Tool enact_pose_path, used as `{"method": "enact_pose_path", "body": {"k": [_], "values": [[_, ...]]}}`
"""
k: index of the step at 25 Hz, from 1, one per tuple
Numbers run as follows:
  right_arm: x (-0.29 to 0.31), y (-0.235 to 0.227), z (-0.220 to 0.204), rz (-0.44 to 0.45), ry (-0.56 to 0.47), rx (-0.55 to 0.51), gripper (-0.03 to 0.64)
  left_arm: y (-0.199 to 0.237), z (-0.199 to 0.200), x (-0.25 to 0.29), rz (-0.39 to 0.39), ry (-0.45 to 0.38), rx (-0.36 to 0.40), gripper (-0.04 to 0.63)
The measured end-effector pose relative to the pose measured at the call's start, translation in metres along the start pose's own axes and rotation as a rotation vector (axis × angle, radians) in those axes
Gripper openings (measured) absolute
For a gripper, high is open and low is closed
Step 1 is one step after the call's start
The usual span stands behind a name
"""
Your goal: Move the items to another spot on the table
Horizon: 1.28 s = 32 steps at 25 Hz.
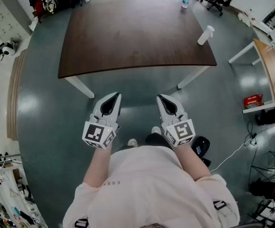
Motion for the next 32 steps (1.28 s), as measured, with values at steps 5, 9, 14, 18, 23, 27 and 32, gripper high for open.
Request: {"method": "enact_pose_path", "body": {"k": [5, 9, 14, 18, 23, 27, 32], "values": [[-0.003, -0.018, -0.005, 0.002, 0.002, 0.0, -0.011, -0.008, -0.007, 0.018, -0.009, -0.002, 0.005, 0.014], [-0.004, -0.023, -0.004, -0.002, 0.002, -0.008, -0.011, -0.009, -0.006, 0.021, -0.011, 0.001, 0.001, 0.014], [-0.003, -0.012, -0.004, -0.027, 0.002, 0.029, -0.011, -0.001, -0.008, 0.006, -0.014, 0.003, -0.002, 0.014], [-0.003, -0.011, -0.008, -0.04, 0.007, 0.048, -0.011, 0.0, -0.011, 0.003, -0.018, 0.006, -0.004, 0.014], [0.0, -0.016, -0.01, -0.046, 0.01, 0.066, -0.011, 0.003, -0.014, 0.008, -0.02, 0.013, -0.005, 0.014], [0.002, -0.014, -0.01, -0.053, 0.009, 0.077, -0.011, 0.007, -0.014, 0.007, -0.031, 0.016, -0.004, 0.014], [0.003, -0.021, -0.012, -0.07, 0.01, 0.083, -0.011, 0.01, -0.018, 0.014, -0.042, 0.025, -0.003, 0.014]]}}
Point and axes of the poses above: the fingertips, and each gripper's own axes: x forward along the fingers, y to its left, z out of its top, the point moved 3 cm from there along -x, backward along the fingers, and after that the axes turned 13 degrees about y, right-handed, at the moved point
